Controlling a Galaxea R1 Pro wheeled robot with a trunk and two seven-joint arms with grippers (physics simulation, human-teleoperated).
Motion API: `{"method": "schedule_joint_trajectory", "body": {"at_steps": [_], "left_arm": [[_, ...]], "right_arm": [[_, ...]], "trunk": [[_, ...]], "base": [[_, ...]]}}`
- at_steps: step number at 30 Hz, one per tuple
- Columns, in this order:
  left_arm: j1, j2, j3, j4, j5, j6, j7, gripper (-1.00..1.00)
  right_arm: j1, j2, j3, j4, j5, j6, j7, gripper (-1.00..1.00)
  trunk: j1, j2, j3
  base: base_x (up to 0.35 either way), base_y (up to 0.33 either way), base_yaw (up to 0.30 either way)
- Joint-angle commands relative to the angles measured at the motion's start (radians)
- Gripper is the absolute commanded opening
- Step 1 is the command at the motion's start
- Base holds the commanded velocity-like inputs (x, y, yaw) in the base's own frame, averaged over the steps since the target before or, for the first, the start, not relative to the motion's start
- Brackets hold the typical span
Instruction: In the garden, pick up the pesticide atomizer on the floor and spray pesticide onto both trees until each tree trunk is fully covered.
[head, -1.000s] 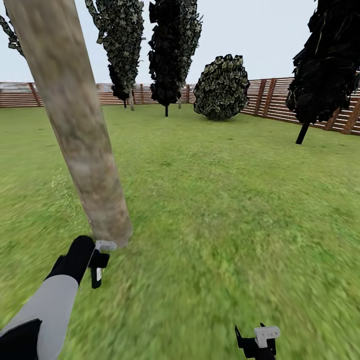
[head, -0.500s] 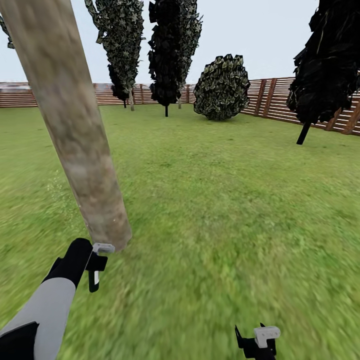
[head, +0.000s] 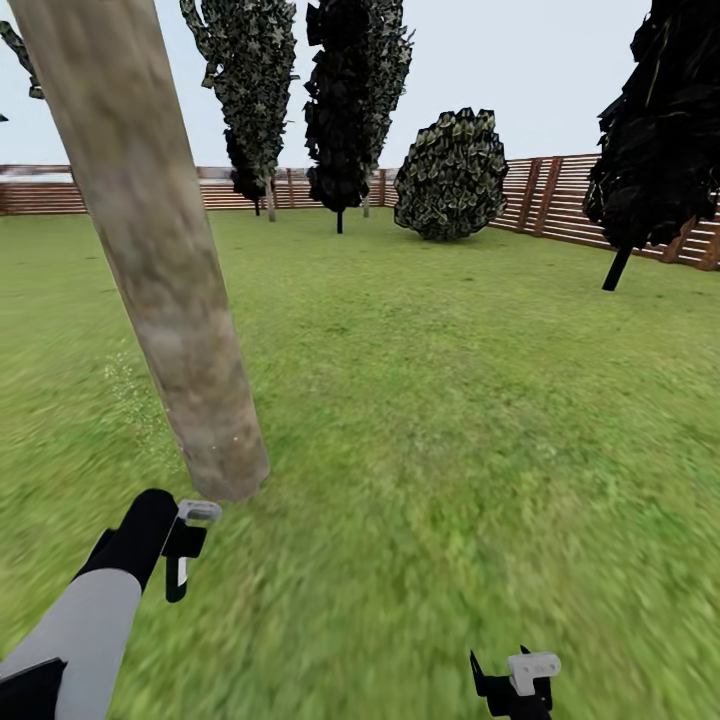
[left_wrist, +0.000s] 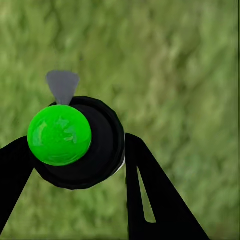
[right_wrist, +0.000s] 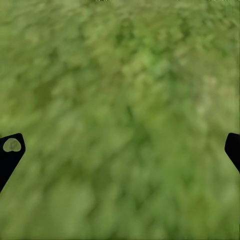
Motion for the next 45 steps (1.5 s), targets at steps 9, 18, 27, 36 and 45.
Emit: {"method": "schedule_joint_trajectory", "body": {"at_steps": [9,18,27,36,45], "left_arm": [[-0.006,-0.045,-0.001,-0.009,0.001,0.008,-0.001,-1.00],[-0.018,-0.012,0.007,-0.015,-0.003,0.009,0.028,-1.00],[-0.008,-0.020,-0.001,-0.015,0.000,0.009,0.044,-1.00],[-0.005,0.006,0.005,-0.014,-0.003,0.006,0.045,-1.00],[-0.005,-0.001,-0.001,-0.004,0.001,0.006,0.045,-1.00]], "right_arm": [[0.000,0.000,0.000,0.000,0.000,0.000,0.000,1.00],[0.000,0.000,0.000,0.000,0.000,0.000,0.000,1.00],[0.000,0.000,0.000,-0.001,0.000,0.001,0.000,1.00],[0.000,0.000,0.000,0.000,0.000,0.001,0.000,1.00],[0.000,0.000,0.000,0.001,0.000,0.001,0.000,1.00]], "trunk": [[0.000,0.000,0.000],[0.000,0.000,0.000],[0.000,0.000,0.000],[0.000,0.000,0.000],[0.000,0.000,0.000]], "base": [[0.000,0.000,0.010],[0.000,0.000,0.000],[0.193,0.000,0.000],[0.034,0.000,0.000],[0.000,0.000,0.000]]}}
